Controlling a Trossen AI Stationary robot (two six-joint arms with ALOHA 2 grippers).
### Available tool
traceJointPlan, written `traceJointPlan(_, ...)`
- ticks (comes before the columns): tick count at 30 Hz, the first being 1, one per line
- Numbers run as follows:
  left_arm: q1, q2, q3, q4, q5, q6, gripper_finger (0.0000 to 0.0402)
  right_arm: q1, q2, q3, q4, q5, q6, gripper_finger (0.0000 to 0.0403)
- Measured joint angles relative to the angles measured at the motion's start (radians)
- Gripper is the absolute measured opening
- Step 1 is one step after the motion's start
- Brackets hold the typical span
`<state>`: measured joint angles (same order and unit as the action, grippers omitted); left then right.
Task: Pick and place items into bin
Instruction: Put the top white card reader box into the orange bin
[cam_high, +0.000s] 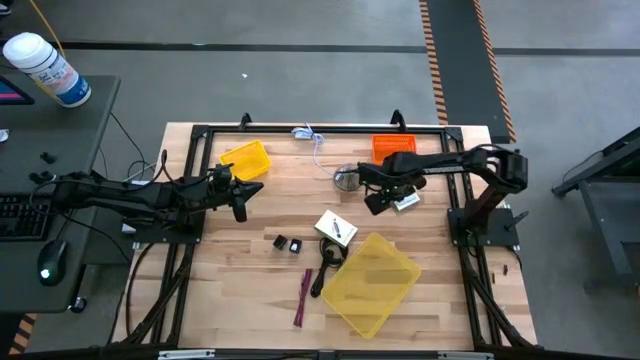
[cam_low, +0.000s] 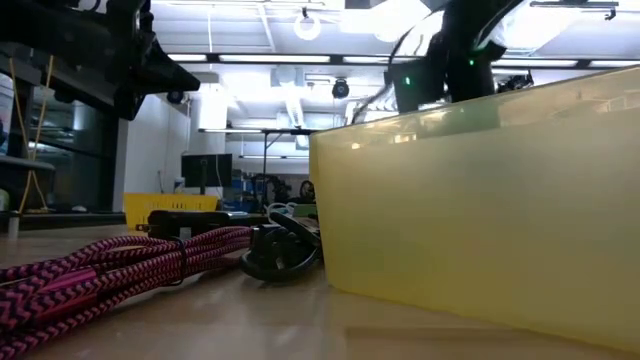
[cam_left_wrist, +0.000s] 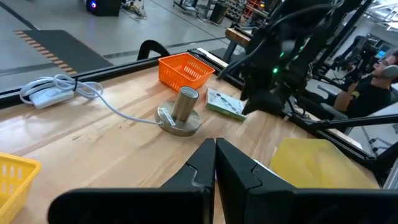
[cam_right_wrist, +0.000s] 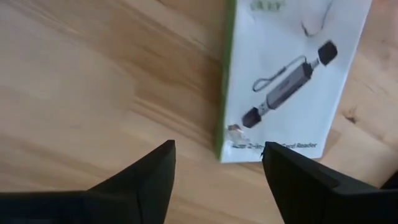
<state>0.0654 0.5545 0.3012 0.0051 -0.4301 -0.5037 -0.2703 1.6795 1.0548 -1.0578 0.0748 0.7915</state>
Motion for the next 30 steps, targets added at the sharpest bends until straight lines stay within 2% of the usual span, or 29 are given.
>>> traceJointPlan(17, 0.0, 0.0, 0.0, -0.001, 0.0, 0.0, 0.0001, -0.046, 0.037, -0.028, 0.079, -0.003, -0.102, 0.0206)
traceJointPlan(30, 0.0, 0.0, 0.0, -0.007, 0.0, 0.0, 0.0001, -0.048, 0.03, -0.157, 0.164, -0.074, -0.085, 0.0205)
